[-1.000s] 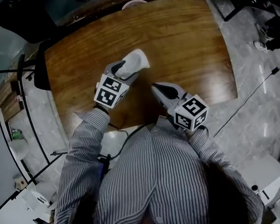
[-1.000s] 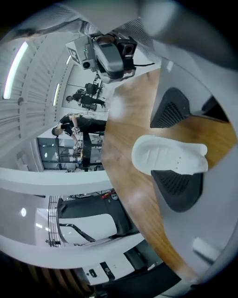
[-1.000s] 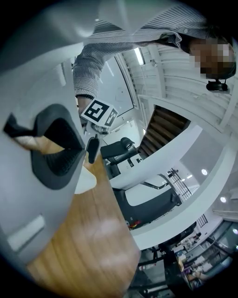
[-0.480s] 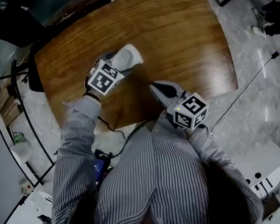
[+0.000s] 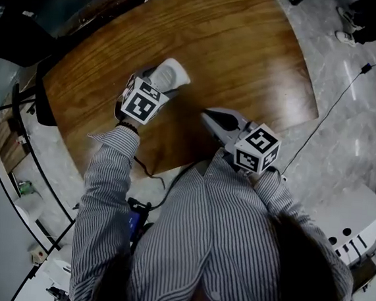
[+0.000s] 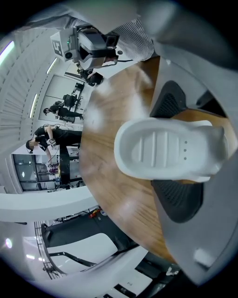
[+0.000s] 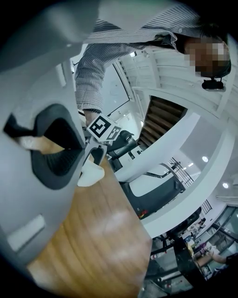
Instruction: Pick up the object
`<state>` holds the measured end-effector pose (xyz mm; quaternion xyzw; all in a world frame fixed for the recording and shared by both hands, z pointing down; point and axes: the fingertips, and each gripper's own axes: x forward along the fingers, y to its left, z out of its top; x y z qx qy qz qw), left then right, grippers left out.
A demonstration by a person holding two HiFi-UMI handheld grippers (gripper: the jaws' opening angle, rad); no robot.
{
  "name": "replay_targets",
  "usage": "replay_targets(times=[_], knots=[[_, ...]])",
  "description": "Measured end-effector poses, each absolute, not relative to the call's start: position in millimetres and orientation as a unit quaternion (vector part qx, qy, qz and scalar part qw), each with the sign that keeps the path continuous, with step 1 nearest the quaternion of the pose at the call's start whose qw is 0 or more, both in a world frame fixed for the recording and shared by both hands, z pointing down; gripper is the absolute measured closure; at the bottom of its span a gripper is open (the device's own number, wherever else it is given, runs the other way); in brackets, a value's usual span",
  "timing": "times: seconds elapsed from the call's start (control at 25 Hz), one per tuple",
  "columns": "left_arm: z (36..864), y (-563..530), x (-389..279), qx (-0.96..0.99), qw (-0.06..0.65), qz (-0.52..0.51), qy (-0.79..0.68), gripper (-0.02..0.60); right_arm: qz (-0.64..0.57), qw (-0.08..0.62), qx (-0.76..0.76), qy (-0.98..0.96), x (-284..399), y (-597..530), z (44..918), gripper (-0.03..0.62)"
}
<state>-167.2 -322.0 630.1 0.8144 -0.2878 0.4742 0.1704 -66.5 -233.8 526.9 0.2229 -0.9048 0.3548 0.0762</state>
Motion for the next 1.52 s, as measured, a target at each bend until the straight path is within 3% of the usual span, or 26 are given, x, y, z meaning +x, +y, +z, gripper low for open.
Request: replay_targets(times=[0.28,0.52,0.92,1.52], knots=[[602,-323,-161,0.831,0.214,0.397,-0.325,0.169,0.339,0.066,0.224,-0.911,-66,-245,513,0.592],[543,-312,-159,0.85,0.197,0.314,-0.374,0.169,0.289,0.054,0.214,-0.932,-73,-252,481,0.592],[452,-265,-174,0.847,0.226,0.031,-0.48,0.17,0.229,0.054,0.178,-0.955,-92,-229,440,0.592],[433,-205,-214,0.787,0.261,-0.172,-0.532,0.17,0.201,0.07,0.161,-0.964,-117,-218,429,0.592]])
